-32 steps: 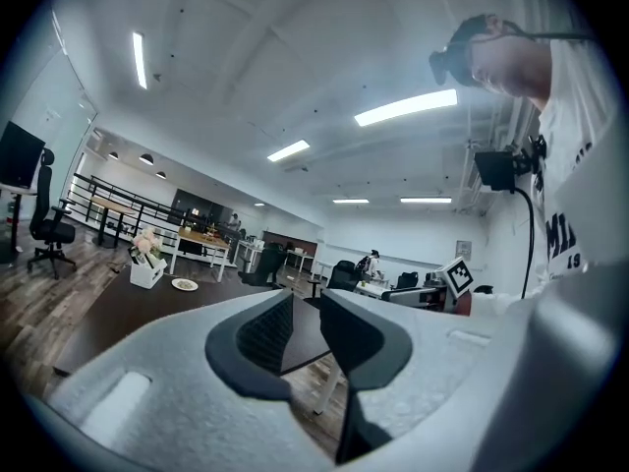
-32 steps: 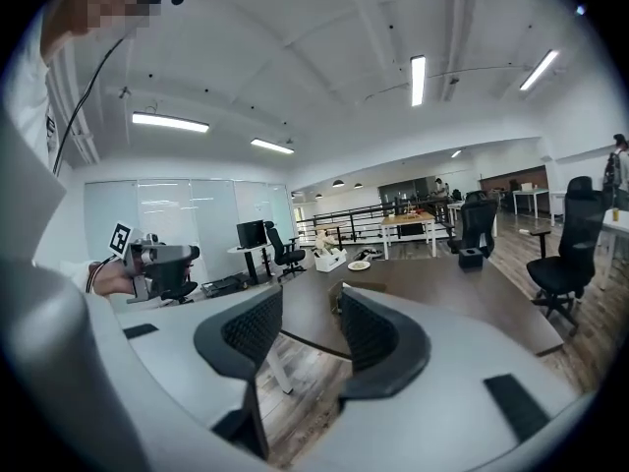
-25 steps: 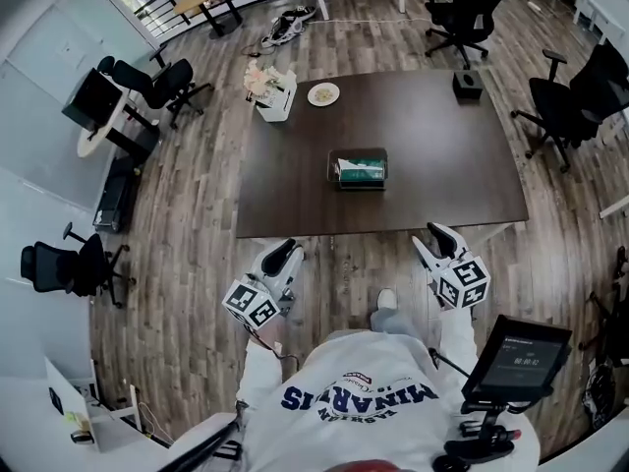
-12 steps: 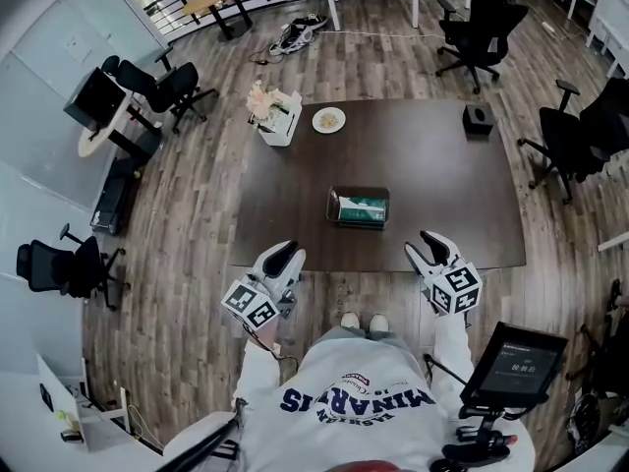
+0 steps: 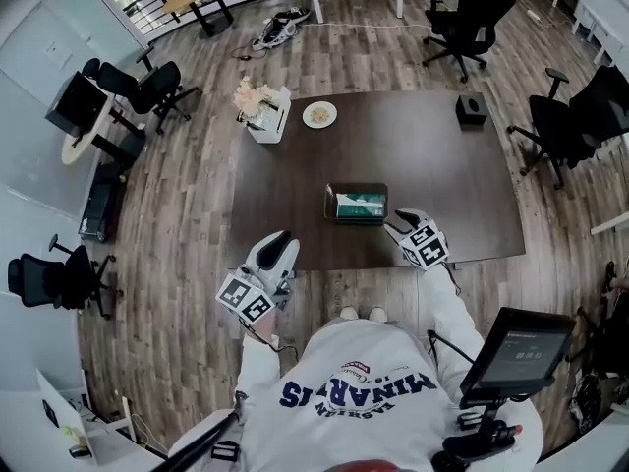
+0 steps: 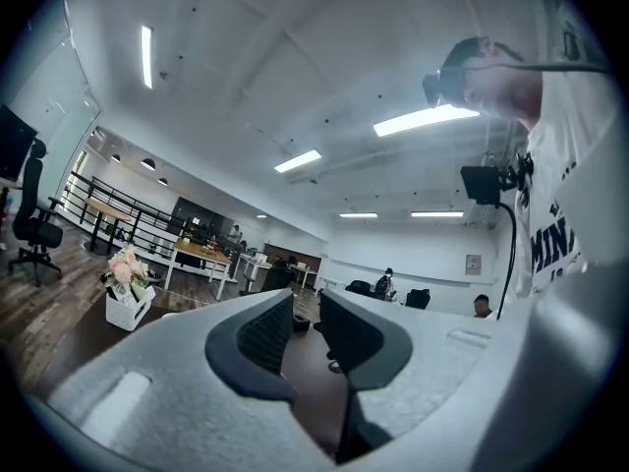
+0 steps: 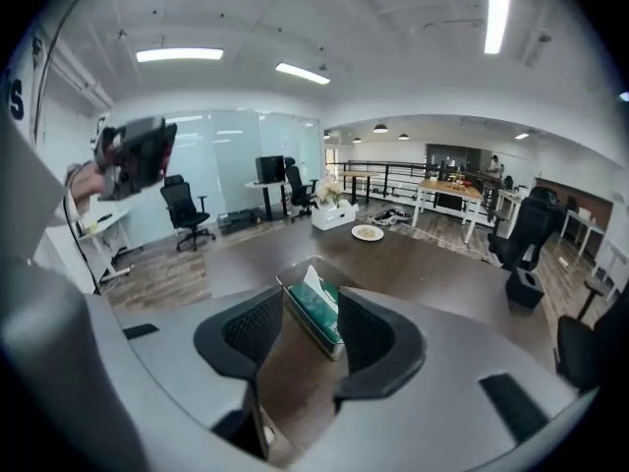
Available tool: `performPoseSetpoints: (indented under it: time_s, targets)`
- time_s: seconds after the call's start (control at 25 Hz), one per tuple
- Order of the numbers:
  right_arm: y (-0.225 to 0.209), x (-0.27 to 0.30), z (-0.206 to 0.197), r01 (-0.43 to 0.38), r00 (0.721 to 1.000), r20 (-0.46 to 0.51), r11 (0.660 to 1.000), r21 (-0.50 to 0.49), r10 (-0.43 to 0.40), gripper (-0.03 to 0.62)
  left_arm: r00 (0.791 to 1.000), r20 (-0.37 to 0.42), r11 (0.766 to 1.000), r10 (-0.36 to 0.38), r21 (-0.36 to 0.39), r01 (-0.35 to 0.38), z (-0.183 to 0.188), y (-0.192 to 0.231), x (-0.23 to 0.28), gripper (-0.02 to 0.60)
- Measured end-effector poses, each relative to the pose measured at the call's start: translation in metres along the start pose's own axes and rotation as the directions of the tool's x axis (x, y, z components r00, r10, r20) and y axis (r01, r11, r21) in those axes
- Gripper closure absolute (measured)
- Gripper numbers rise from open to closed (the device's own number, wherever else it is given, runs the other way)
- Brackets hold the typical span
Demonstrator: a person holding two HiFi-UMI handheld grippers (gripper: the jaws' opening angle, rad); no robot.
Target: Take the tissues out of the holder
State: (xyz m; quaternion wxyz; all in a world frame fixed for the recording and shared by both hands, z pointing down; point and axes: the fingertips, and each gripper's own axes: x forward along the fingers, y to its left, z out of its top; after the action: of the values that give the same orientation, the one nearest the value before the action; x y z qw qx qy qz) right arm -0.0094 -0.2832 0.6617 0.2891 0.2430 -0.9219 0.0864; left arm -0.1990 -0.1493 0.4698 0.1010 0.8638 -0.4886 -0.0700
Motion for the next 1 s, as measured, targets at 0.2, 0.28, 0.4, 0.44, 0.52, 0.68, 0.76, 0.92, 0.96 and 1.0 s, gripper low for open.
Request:
performPoseSetpoints:
  time_s: [0.2,0.28,0.4,0.44,0.52,0.68,0.76,0.92,0.96,1.0]
  targets:
    - [-0.014,0.092,-0.031,-0.087,0.966,-0.255,0.974,-0.207,0.032,0.418,0.999,-0.004,0.999,0.051,-0.011,-0.051,-0.002,0.021,-0.024,0.514]
    - [-0.017,0.114,-0.043,-0.138,0.937,-0.348,0.947,-0.29,0.03,0.421,0.997,-0.003,0.997,0.077,-0.021,-0.077,-0.005,0.028,-0.034,0.514]
    - [-0.02,0.137,-0.057,-0.184,0.907,-0.42,0.92,-0.345,0.024,0.43,0.994,-0.002,0.993,0.111,-0.04,-0.11,-0.01,0.037,-0.045,0.514]
    - [-0.023,0.142,-0.06,-0.185,0.902,-0.431,0.918,-0.352,0.016,0.437,0.993,-0.002,0.992,0.117,-0.046,-0.117,-0.011,0.039,-0.047,0.514]
    - [-0.028,0.151,-0.064,-0.18,0.898,-0.439,0.915,-0.361,0.003,0.451,0.992,-0.002,0.991,0.124,-0.058,-0.124,-0.013,0.041,-0.048,0.514]
    - [-0.034,0.159,-0.062,-0.167,0.904,-0.427,0.929,-0.331,0.01,0.453,0.995,-0.006,0.992,0.104,-0.071,-0.105,-0.016,0.042,-0.038,0.514]
    - [-0.033,0.161,-0.059,-0.175,0.905,-0.426,0.925,-0.339,0.015,0.453,0.996,-0.016,0.994,0.086,-0.071,-0.087,-0.02,0.044,-0.03,0.514]
    - [-0.029,0.17,-0.079,-0.243,0.858,-0.513,0.875,-0.418,-0.007,0.453,0.998,-0.043,0.995,0.05,-0.081,-0.053,-0.026,0.043,-0.016,0.514]
    - [-0.03,0.173,-0.082,-0.252,0.85,-0.527,0.866,-0.431,-0.015,0.453,0.998,-0.045,0.996,0.042,-0.08,-0.046,-0.025,0.042,-0.013,0.512]
    - [-0.031,0.175,-0.083,-0.258,0.843,-0.538,0.862,-0.437,-0.02,0.453,0.998,-0.046,0.996,0.036,-0.079,-0.04,-0.024,0.042,-0.011,0.514]
